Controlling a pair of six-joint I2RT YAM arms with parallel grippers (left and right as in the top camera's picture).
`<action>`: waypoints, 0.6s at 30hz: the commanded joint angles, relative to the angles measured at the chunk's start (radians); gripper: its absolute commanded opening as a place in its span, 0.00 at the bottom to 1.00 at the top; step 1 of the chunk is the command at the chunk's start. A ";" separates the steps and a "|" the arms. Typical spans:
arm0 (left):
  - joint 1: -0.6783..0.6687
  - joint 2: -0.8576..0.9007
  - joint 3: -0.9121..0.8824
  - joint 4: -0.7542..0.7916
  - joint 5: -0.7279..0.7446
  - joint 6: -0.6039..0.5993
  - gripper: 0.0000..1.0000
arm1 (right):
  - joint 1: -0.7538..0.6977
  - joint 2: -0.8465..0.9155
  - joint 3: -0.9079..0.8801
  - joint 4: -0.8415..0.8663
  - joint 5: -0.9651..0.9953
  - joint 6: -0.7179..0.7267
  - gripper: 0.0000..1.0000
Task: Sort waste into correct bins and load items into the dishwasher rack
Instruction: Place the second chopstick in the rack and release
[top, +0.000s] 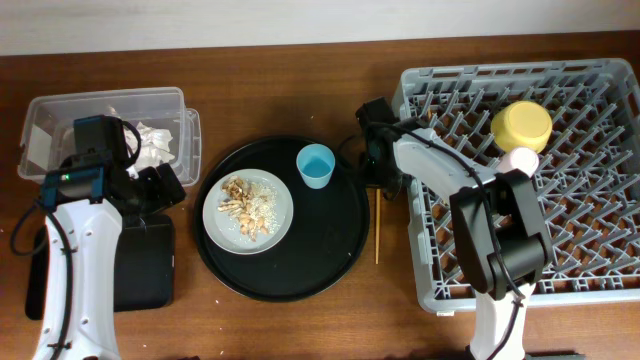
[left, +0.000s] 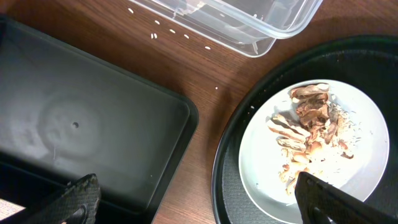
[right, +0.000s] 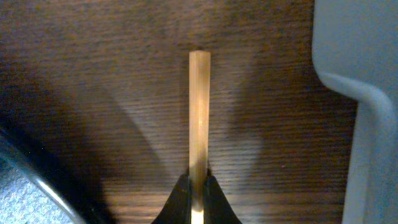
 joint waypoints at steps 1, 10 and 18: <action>0.002 -0.002 -0.001 0.000 -0.008 -0.010 0.99 | -0.004 -0.009 0.107 -0.112 -0.053 -0.065 0.04; 0.002 -0.002 -0.001 0.000 -0.008 -0.010 0.99 | -0.330 -0.100 0.562 -0.449 -0.143 -0.504 0.04; 0.002 -0.002 -0.001 0.000 -0.008 -0.010 0.99 | -0.344 -0.040 0.545 -0.406 -0.232 -0.446 0.04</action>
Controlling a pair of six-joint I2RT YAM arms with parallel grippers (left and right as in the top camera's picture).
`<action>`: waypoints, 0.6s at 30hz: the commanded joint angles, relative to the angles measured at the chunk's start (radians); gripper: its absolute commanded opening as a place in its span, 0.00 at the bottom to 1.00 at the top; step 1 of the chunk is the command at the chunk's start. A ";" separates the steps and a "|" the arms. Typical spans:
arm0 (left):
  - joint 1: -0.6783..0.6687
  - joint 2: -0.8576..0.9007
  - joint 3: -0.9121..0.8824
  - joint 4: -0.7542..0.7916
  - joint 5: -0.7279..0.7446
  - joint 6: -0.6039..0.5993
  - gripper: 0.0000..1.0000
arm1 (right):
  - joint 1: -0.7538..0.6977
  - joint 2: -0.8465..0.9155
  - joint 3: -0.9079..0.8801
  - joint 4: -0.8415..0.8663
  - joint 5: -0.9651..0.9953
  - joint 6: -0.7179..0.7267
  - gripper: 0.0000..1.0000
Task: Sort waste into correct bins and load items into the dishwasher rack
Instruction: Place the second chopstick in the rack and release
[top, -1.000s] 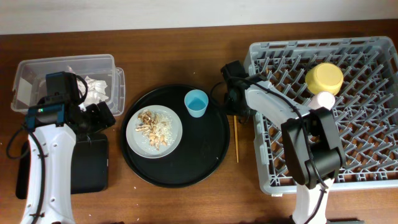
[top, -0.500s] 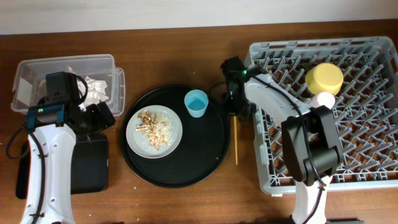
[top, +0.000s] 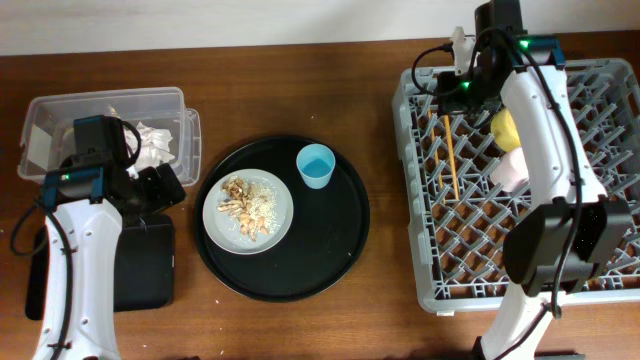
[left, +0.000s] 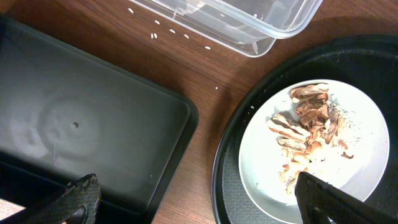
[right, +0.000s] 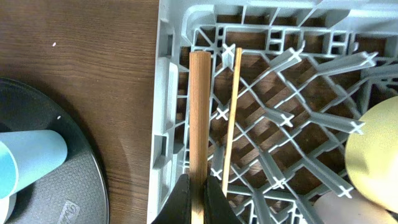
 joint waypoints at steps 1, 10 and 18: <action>0.002 -0.002 -0.001 0.000 -0.008 -0.010 0.99 | 0.005 0.036 -0.005 -0.012 -0.066 0.039 0.04; 0.002 -0.002 -0.001 0.000 -0.008 -0.010 0.99 | 0.005 0.103 -0.006 -0.016 -0.069 0.039 0.39; 0.002 -0.002 -0.001 0.000 -0.008 -0.010 0.99 | 0.110 0.084 -0.006 -0.106 -0.136 0.062 0.66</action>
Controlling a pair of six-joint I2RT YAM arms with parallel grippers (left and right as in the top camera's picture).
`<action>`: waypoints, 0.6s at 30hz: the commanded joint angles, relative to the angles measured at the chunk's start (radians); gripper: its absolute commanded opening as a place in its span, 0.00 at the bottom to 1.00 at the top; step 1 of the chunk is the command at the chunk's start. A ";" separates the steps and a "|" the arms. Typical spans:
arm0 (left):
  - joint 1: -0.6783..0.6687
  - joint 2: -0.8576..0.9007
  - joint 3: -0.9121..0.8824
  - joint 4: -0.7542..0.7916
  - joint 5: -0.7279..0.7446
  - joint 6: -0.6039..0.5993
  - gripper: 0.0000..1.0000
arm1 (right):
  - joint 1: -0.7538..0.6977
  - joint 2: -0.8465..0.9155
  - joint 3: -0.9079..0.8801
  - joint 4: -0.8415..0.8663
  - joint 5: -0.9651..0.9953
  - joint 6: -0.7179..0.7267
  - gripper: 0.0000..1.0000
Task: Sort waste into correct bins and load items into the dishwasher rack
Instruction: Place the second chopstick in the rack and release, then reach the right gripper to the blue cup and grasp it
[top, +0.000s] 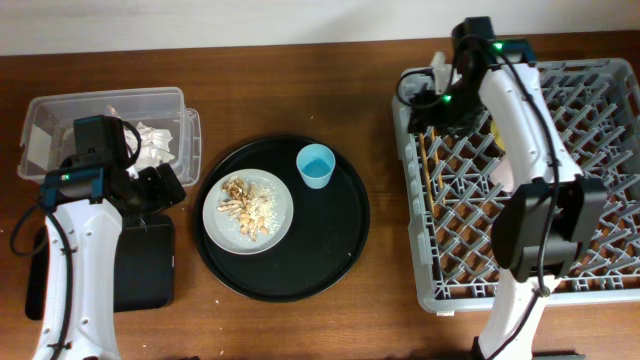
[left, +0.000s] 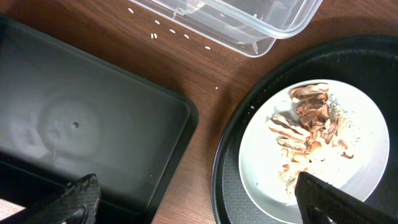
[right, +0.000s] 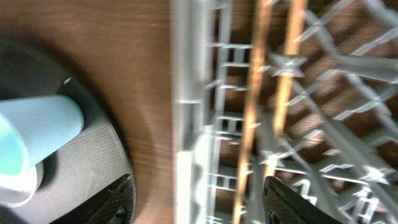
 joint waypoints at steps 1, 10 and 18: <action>0.002 -0.002 -0.001 0.000 -0.008 -0.010 0.99 | 0.111 -0.037 -0.005 0.019 -0.043 0.006 0.66; 0.002 -0.002 -0.001 0.000 -0.008 -0.010 0.99 | 0.648 0.031 -0.005 0.298 0.340 0.217 0.68; 0.002 -0.002 -0.001 0.000 -0.008 -0.010 0.99 | 0.651 0.155 -0.005 0.288 0.407 0.269 0.50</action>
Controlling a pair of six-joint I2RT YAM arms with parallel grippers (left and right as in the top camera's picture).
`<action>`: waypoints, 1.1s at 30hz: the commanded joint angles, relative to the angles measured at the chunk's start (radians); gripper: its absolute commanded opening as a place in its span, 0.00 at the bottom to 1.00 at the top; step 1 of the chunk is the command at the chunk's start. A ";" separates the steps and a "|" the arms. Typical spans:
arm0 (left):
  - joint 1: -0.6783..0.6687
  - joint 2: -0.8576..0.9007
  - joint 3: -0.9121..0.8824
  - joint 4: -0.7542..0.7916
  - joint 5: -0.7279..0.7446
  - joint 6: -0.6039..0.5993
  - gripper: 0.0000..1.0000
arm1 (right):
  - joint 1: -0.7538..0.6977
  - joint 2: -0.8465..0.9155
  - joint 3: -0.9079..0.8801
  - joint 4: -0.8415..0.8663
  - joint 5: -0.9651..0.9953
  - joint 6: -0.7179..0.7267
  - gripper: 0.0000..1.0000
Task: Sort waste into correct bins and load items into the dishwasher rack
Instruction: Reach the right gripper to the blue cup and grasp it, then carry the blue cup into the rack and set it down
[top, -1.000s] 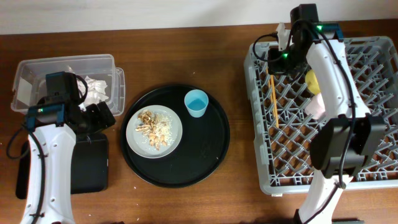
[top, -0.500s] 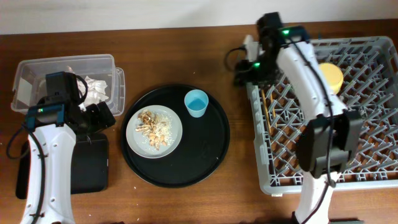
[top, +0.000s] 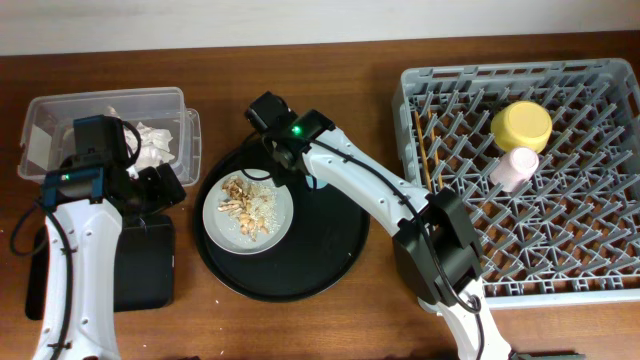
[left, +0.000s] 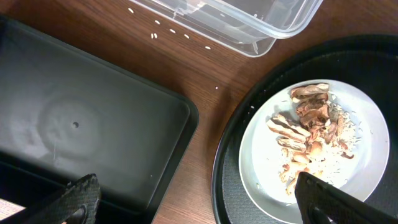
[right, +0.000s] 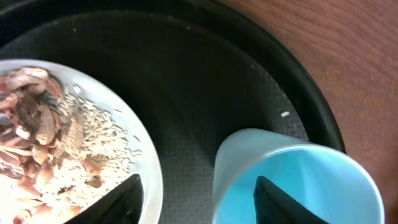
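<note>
A blue cup (right: 298, 183) stands on the round black tray (top: 300, 270), next to a white plate (top: 248, 212) of rice and food scraps. My right gripper (right: 199, 202) is open at the cup. One finger hangs over the plate's rim and the other over the cup's mouth, with the cup's wall between them. In the overhead view the right arm hides most of the cup. My left gripper (left: 199, 205) is open and holds nothing, low over the gap between the black bin (left: 81, 124) and the tray. Two chopsticks (top: 424, 150) lie in the grey dishwasher rack (top: 600, 270).
A yellow cup (top: 521, 127) and a pink item (top: 513, 168) sit in the rack's far part. A clear plastic bin (top: 60, 125) with crumpled white paper stands at the far left. A few rice grains lie on the wood beside it.
My right gripper was open over the rack's left edge, above the chopsticks. Now it is over the tray, open at the blue cup. The left arm has not moved.
My right gripper was shut on a chopstick lying on the table between tray and rack. Then it held that chopstick over the rack's far left corner, beside another one. Then it was open with both chopsticks in the rack. Now it is at the blue cup.
</note>
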 joint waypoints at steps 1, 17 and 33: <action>0.002 -0.002 -0.001 0.000 -0.008 -0.010 0.99 | -0.003 0.032 0.000 -0.029 0.026 0.022 0.39; 0.002 -0.002 -0.001 0.000 -0.008 -0.010 0.99 | -0.604 -0.224 0.731 -0.709 -0.509 -0.113 0.04; 0.002 -0.002 -0.001 0.000 -0.008 -0.010 0.99 | -1.452 -0.462 -0.583 -0.685 -1.332 -0.993 0.04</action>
